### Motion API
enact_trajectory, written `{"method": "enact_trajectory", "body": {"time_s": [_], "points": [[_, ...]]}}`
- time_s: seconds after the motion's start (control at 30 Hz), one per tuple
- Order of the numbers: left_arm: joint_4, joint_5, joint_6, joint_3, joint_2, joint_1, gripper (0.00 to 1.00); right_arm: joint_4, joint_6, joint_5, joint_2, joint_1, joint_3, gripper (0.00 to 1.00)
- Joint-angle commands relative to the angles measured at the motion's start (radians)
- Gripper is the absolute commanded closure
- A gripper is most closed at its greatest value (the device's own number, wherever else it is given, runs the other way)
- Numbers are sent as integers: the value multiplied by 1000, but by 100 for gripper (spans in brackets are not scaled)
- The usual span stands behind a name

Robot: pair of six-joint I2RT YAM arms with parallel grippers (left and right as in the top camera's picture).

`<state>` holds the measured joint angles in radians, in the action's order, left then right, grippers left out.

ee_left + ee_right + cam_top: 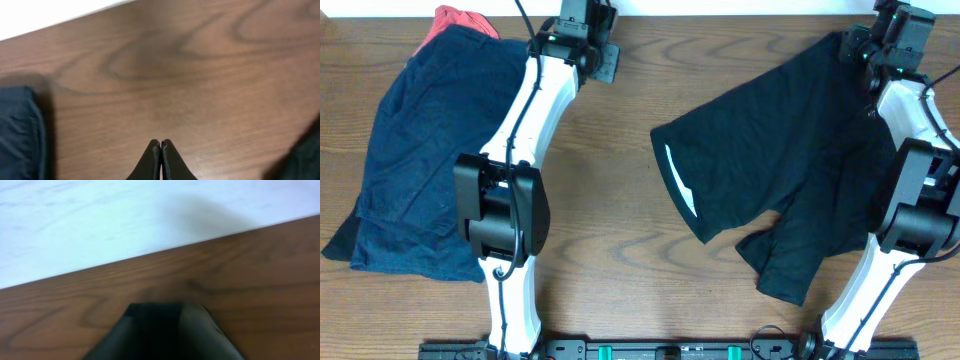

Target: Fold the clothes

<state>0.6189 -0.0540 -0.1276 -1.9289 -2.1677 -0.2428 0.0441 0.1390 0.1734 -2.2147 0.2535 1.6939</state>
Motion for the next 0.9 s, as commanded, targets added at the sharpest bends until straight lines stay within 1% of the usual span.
{"method": "enact_trajectory", "body": {"time_s": [0.0,0.13,0.2,0.3,0.33,0.43,0.6,0.67,0.77,0.87], "points": [[36,-14,-8,-7,14,-19,94,61,22,-48,20,26,53,1],[115,-24,-26,-7,14,-45,90,209,14,14,69,39,79,1],[153,-79,-80,-7,14,-57,87,283,-26,72,105,39,79,1],[200,-127,-151,-7,14,-80,75,383,-65,142,146,39,79,1],[209,-126,-165,-7,14,-87,67,414,-70,161,156,39,79,1],[233,-127,-205,-6,13,-109,51,488,-70,179,164,32,79,1],[277,-169,-269,-6,8,-141,36,606,-92,178,163,16,79,1],[286,-193,-299,-6,-3,-151,29,647,-92,179,164,13,79,1],[289,-193,-350,-1,-29,-164,18,686,-92,179,164,13,79,1],[285,-192,-383,-1,-64,-172,11,710,-92,179,163,13,79,1]]}}
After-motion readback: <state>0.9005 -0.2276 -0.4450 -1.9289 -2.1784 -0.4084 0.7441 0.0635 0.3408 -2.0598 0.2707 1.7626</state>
